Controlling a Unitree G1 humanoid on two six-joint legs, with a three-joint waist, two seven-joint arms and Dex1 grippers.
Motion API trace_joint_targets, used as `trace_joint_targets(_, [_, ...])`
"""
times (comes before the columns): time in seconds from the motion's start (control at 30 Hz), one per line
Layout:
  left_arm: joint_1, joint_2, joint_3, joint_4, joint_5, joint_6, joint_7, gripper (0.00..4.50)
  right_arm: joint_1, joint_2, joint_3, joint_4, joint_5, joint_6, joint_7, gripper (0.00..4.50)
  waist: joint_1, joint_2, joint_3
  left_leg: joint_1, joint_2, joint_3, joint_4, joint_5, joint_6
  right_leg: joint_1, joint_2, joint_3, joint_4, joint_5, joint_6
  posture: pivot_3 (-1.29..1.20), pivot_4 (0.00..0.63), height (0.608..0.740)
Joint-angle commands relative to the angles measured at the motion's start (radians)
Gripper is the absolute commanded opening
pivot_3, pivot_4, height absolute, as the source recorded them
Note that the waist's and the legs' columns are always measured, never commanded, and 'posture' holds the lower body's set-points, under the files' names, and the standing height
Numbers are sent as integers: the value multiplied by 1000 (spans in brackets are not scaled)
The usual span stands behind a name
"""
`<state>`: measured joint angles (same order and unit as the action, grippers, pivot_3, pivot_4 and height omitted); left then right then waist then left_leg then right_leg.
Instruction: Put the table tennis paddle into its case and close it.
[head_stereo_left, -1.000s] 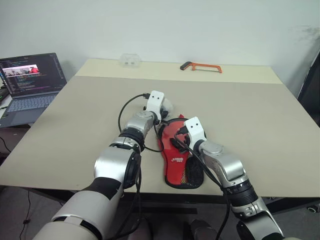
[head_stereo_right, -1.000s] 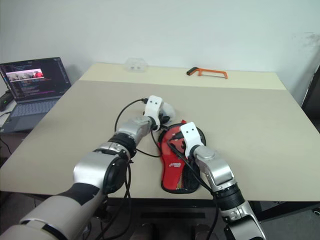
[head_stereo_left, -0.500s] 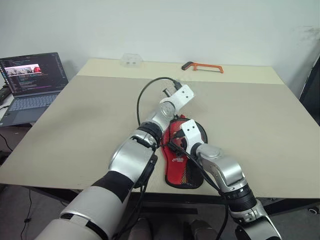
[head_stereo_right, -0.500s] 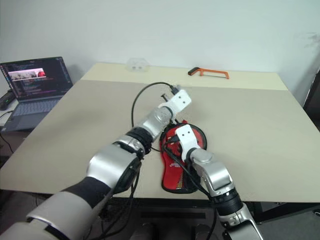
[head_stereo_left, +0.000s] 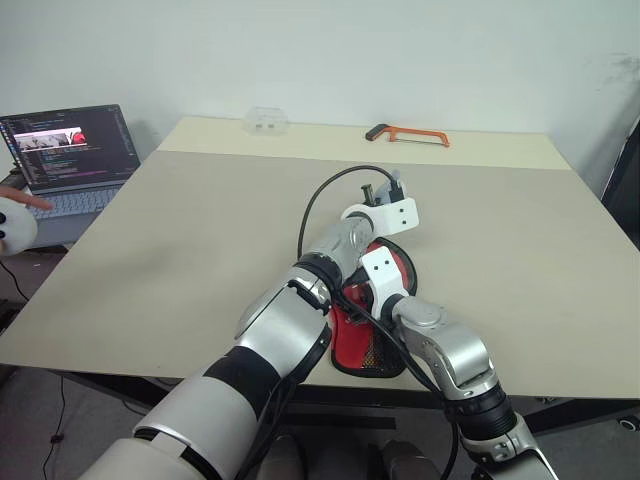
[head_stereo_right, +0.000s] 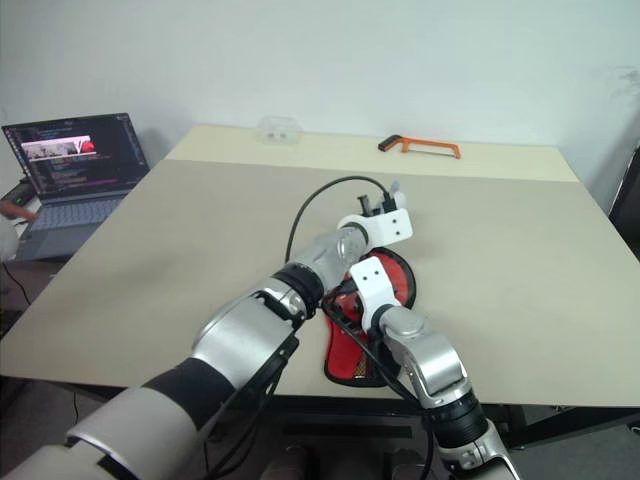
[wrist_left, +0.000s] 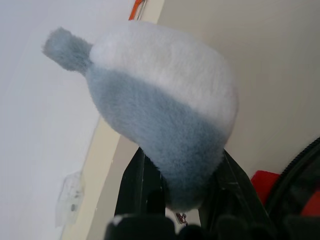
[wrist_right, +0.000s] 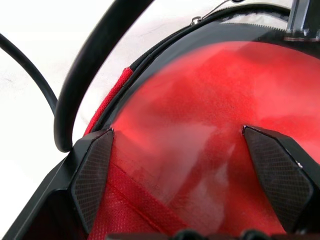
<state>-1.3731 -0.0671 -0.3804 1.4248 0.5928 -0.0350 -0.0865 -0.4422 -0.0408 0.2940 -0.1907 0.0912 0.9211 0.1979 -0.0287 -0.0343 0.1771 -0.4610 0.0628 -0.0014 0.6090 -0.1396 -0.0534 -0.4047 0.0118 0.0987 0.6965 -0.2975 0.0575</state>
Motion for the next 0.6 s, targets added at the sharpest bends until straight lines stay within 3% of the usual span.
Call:
trace_joint_targets(0.03, [30,-54,22,-37,-33,-37,-63,494,-1,8,1,51,3,29,8,4500,0,0,0,0,0,0,0,0,0,0,0,0,0,0,0,0,150,740])
trace_joint_targets(0.07, [36,-46,20,-37,-30,-41,-75,1212,-4,8,0,55,3,27,9,4500,-1,0,-1,0,0,0,0,0,0,0,0,0,0,0,0,0,150,740])
trace_joint_targets(0.37, [56,24,26,-46,-46,-49,-196,4354,-42,1,-7,117,5,-8,39,4500,-7,0,-5,5,0,0,0,0,0,2,0,1,1,0,0,0,150,740])
trace_joint_targets(0.6, [4,91,124,-73,-156,-75,-333,4354,-77,-51,-31,129,16,-7,93,4500,-14,0,-5,5,0,0,0,0,0,3,0,2,1,2,0,0,150,740])
